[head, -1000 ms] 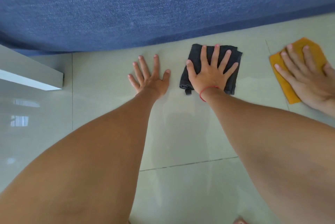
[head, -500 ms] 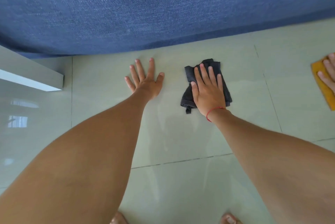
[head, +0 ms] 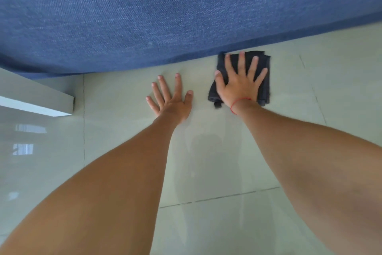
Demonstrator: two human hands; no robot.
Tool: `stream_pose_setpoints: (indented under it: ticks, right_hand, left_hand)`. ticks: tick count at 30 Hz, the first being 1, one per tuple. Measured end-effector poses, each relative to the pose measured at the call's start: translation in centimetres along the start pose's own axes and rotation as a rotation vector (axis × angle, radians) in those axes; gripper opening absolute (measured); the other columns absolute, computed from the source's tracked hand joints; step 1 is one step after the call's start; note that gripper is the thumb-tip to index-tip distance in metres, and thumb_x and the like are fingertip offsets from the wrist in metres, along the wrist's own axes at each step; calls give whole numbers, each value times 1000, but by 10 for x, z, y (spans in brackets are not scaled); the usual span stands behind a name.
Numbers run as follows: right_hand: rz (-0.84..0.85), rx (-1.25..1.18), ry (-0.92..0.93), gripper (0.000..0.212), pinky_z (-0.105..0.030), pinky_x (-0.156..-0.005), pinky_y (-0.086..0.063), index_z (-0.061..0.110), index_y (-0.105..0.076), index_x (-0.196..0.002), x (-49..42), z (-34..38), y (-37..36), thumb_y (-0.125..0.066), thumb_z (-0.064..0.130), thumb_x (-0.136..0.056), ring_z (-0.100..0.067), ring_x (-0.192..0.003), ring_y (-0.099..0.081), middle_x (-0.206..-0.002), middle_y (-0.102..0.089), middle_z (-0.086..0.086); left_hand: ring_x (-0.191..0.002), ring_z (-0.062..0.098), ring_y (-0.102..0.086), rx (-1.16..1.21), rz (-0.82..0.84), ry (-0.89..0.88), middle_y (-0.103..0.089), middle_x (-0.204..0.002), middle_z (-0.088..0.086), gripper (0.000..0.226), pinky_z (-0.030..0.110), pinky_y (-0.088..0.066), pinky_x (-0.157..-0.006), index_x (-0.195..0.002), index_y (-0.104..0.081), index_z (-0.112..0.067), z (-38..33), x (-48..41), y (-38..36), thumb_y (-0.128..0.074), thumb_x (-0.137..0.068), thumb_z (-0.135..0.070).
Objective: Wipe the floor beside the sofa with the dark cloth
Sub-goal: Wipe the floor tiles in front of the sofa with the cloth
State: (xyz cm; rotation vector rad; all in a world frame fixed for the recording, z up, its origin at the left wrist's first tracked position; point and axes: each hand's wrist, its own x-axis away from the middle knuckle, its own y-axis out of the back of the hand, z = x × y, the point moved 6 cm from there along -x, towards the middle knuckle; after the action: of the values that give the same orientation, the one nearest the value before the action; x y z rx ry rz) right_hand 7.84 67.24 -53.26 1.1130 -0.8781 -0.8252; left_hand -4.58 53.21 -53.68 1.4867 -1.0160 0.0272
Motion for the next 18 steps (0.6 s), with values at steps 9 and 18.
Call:
stream_pose_setpoints:
  ticks: [9, 18]
  right_hand:
    - [38, 16, 280, 50, -51, -119, 1, 32, -24, -149, 66, 13, -11, -25, 42, -100, -25, -149, -5, -161, -14, 8]
    - [-1, 16, 133, 51, -44, -119, -3, 26, -21, -151, 36, -48, 5, -25, 38, -102, -19, -149, -8, -161, -12, 7]
  left_hand:
    - [-143, 21, 35, 47, 31, 16, 39, -154, -3, 62, 49, 20, -115, -148, 17, -47, -1, 7, 3, -17, -97, -57]
    - [-143, 21, 33, 31, 16, 7, 37, -155, -2, 62, 49, 19, -115, -149, 17, -46, 1, 5, 5, -17, -98, -56]
